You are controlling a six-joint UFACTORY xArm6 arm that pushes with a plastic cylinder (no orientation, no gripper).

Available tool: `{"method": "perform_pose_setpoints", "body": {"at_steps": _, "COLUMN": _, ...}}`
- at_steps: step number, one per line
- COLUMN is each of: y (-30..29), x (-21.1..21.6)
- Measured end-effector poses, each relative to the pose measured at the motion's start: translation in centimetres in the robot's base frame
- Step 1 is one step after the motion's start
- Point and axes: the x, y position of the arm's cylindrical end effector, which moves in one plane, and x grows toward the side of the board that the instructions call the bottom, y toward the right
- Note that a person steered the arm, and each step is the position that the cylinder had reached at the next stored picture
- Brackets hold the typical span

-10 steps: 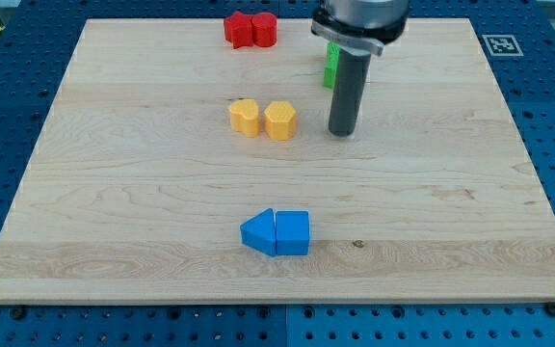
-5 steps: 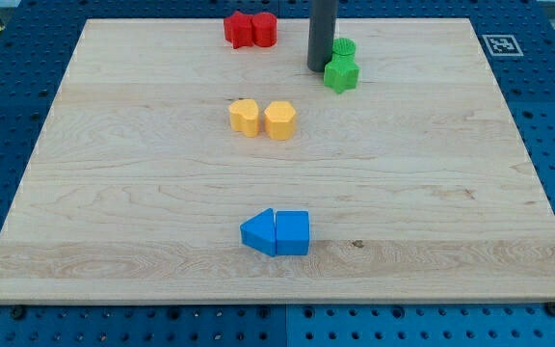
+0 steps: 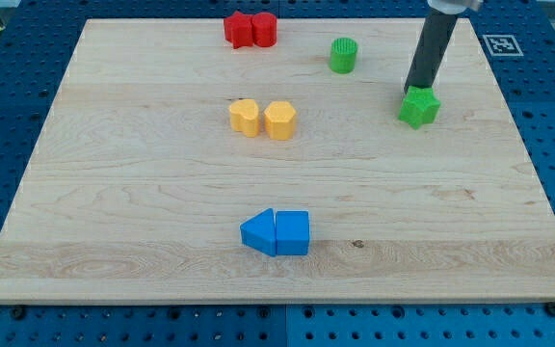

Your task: Move the green star towards the bottom right corner of the board

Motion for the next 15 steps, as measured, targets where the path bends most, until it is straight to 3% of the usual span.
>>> {"method": "perform_pose_setpoints", "body": {"at_steps": 6, "y": -4.1, "x": 11.9}}
{"method": "perform_pose_setpoints", "body": {"at_steps": 8, "y": 1.0, "x": 11.1}}
{"method": "perform_pose_setpoints", "body": {"at_steps": 10, "y": 3.4, "x": 6.8}}
{"method": "perform_pose_setpoints", "body": {"at_steps": 12, "y": 3.3, "x": 10.9}}
{"method": "perform_pose_setpoints", "body": {"at_steps": 15, "y": 8.1, "x": 14.6}}
